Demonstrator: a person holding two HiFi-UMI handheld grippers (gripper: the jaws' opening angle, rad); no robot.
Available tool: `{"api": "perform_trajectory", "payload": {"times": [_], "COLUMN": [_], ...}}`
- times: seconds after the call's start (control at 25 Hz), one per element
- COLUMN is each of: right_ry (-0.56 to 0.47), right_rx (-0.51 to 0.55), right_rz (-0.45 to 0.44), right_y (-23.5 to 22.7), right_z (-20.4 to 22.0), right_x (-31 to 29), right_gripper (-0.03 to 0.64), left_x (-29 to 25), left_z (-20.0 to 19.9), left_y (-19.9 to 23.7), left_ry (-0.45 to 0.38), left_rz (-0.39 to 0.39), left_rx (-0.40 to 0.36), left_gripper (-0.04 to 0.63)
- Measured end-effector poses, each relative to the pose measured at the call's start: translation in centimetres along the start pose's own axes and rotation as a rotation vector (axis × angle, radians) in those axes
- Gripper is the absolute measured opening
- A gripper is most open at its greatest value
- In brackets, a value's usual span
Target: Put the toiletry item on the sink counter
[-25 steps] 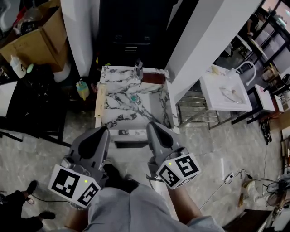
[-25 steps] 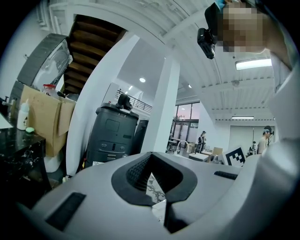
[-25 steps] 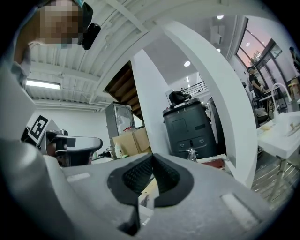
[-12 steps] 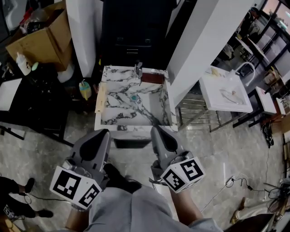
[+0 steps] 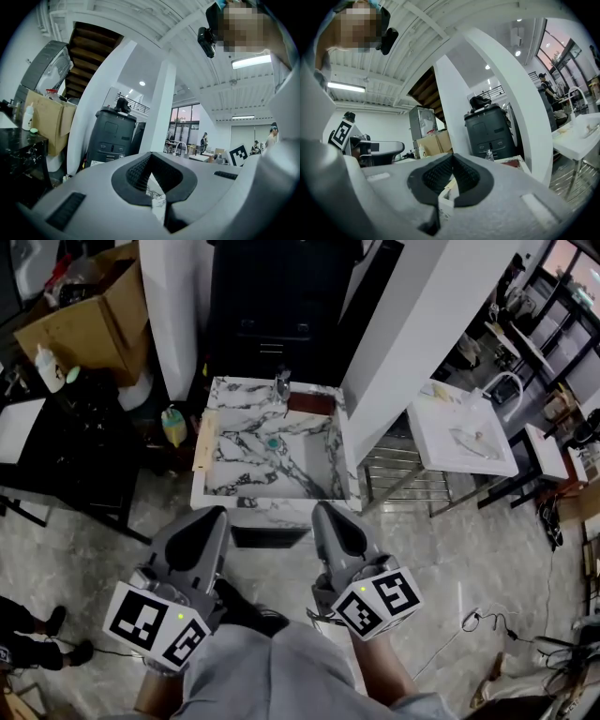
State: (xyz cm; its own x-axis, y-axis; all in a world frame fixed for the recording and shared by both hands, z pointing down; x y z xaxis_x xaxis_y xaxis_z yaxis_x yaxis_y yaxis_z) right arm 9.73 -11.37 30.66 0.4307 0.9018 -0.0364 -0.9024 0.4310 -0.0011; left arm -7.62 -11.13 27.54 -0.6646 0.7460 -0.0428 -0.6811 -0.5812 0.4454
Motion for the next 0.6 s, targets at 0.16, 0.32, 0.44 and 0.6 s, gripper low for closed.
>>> {"api": "perform_trajectory", "payload": {"times": [0.16, 0.32, 0.44, 0.6], "right_ry": [-0.003, -0.003, -0.002, 0.006], "right_rx": [-0.010, -0.012, -0.019, -0.030], "right_rz": [-0.007, -0.009, -0.013, -0.026], "right_y": [0.09, 0.02, 0.03, 0.22], "right_z": [-0.01, -0.03, 0.07, 0.40], "right_x": [0.23, 0.56, 0.64, 0.53], "right_gripper": [-0.003, -0.003, -0.003, -0.003], "left_x": [0.01, -0.03, -0.09, -0.07], "left_z": [0.13, 0.25, 0.31, 0.39], "left_y": [-0.26, -0.67, -0.78, -0.70], "left_ry": [0.003, 0.004, 0.005, 0.004], "left_rz": [-0.002, 0.000, 0.000, -0.003], "left_rx": [-0.001, -0.003, -0.004, -0.002], "left_gripper": [0.005, 0.005, 0.005, 0.005]}}
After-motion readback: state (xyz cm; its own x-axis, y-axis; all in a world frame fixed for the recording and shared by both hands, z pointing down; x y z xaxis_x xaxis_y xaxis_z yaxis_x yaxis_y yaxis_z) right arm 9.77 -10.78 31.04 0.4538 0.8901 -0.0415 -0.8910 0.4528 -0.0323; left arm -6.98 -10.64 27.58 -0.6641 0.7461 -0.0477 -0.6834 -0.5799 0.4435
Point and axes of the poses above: the fingertips, and each gripper's own axes: x backward along the fingers, y to its left, z out of its underside, the point moved 3 cm from there along x, backward along the fingers, and after that the axes turned 14 degrees about x, right-handed, at the moved point
